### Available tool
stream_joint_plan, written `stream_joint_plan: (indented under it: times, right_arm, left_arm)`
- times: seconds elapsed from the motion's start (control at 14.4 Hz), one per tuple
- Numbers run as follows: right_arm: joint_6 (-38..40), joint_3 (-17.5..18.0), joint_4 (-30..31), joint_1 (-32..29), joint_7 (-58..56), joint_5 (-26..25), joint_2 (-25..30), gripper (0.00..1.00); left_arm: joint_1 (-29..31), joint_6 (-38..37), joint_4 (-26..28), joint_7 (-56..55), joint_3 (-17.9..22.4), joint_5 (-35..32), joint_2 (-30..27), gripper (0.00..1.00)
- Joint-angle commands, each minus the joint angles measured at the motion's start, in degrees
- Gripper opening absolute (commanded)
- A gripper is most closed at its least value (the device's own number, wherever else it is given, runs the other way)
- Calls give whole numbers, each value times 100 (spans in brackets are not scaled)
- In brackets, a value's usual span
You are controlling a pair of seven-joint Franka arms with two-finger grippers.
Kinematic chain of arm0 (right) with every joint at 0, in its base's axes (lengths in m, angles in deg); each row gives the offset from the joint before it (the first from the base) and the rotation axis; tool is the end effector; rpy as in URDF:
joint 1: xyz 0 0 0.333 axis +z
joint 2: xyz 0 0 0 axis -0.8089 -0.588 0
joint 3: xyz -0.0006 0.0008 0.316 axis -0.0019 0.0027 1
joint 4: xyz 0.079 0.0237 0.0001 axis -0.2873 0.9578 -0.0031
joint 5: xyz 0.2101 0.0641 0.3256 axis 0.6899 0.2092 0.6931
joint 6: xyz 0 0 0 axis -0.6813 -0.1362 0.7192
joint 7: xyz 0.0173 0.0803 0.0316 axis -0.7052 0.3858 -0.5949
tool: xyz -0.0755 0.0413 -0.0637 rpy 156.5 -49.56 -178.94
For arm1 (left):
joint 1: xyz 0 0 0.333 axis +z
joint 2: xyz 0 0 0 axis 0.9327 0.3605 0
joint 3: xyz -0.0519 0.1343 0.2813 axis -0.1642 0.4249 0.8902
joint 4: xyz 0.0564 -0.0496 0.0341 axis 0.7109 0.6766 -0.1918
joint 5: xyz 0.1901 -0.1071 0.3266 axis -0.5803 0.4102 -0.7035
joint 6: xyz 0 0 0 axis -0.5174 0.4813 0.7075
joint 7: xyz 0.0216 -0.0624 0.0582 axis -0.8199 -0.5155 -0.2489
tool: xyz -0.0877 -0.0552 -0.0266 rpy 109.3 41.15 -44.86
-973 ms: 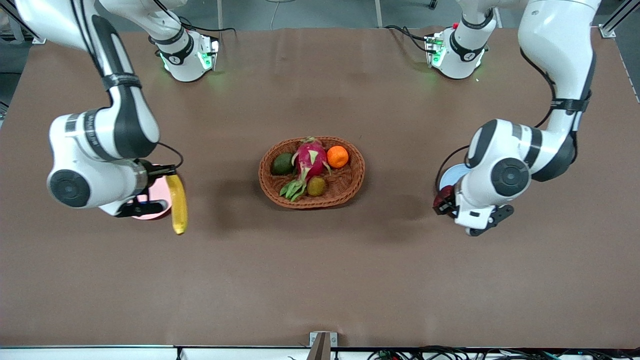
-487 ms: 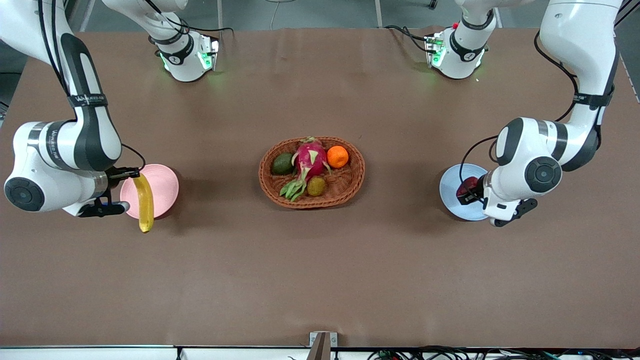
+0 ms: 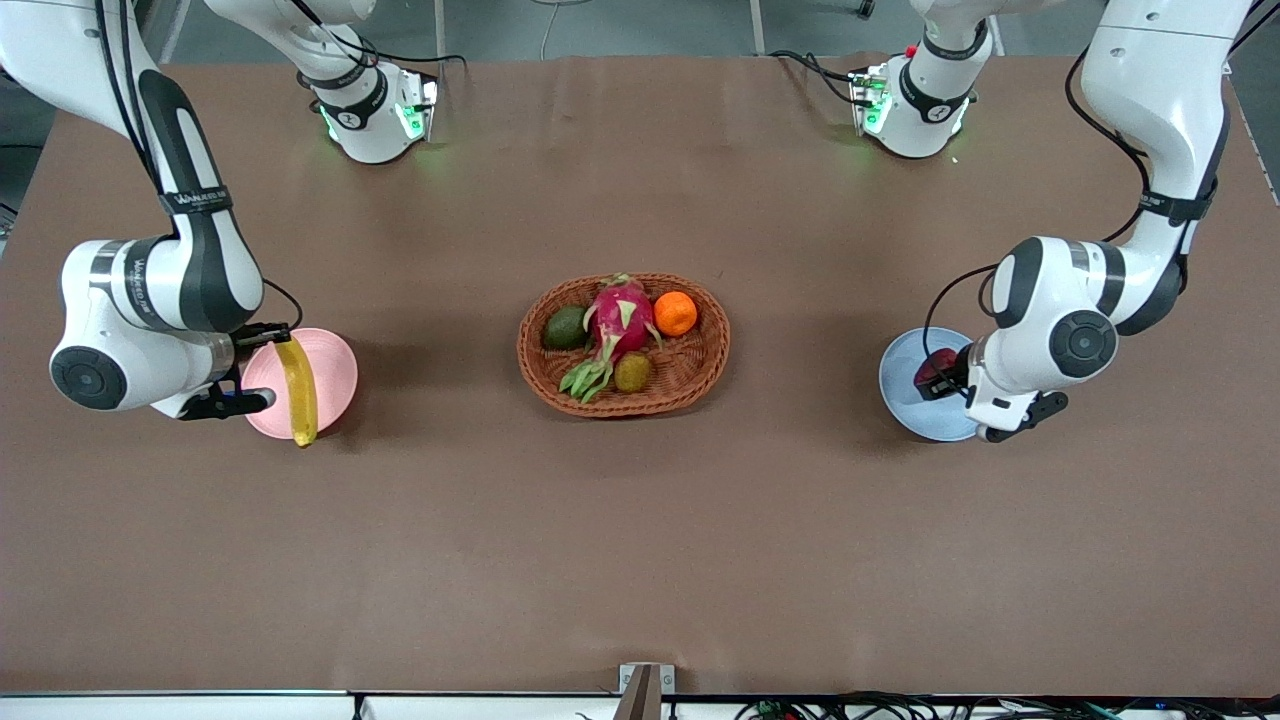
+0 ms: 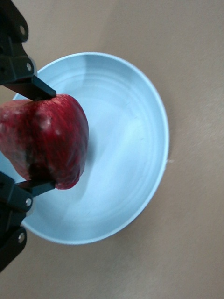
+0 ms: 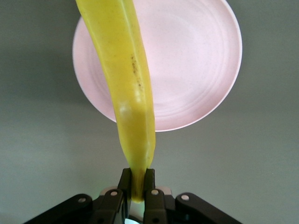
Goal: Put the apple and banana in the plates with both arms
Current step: 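Release the banana on the pink plate while the left gripper releases the apple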
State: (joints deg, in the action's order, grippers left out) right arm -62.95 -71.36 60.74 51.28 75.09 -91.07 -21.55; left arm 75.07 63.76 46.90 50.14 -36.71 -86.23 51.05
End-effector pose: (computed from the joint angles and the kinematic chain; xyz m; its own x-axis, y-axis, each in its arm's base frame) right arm 0.5654 -0.0408 0.2875 0.8570 0.0838 -0.5084 0.1002 -0.9950 0.0050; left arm 0.5759 -0.0517 0.2290 0.8807 0.4426 -0.1685 0.4296 -0.8964 -0.1095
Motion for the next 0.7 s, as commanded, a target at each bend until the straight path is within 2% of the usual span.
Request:
stream_joint_plan:
  times: [0.0,0.07,0.14,0.21,0.35,0.42,0.49,0.56,0.63]
  right_arm:
    - [-205,85,416,-292,-13,-112,220,0]
    - [-301,85,513,-292,-13,-112,220,0]
    - [-398,85,548,-301,-13,-112,211,0]
    - [-486,85,549,-301,-13,-112,194,0]
    - [-539,85,540,-301,4,-112,141,5]
    - [-513,85,523,-310,30,-103,141,29]
    - [-478,85,514,-336,31,-103,149,77]
    - [-469,85,470,-354,13,-103,150,100]
    - [-452,94,426,-336,22,-103,167,100]
  left_arm:
    - [110,186,54,57,-59,-91,57,32]
    - [110,195,45,57,-59,-91,83,43]
    - [110,195,36,57,-59,-91,83,62]
    - [110,195,28,57,-68,-91,83,100]
    - [110,168,-25,57,-68,-91,22,100]
    - [110,160,-77,57,-68,-91,-22,100]
    - [110,133,-165,48,-68,-82,-109,100]
    - [101,124,-227,39,-76,-73,-206,100]
    - [92,90,-306,30,-76,-47,-311,100]
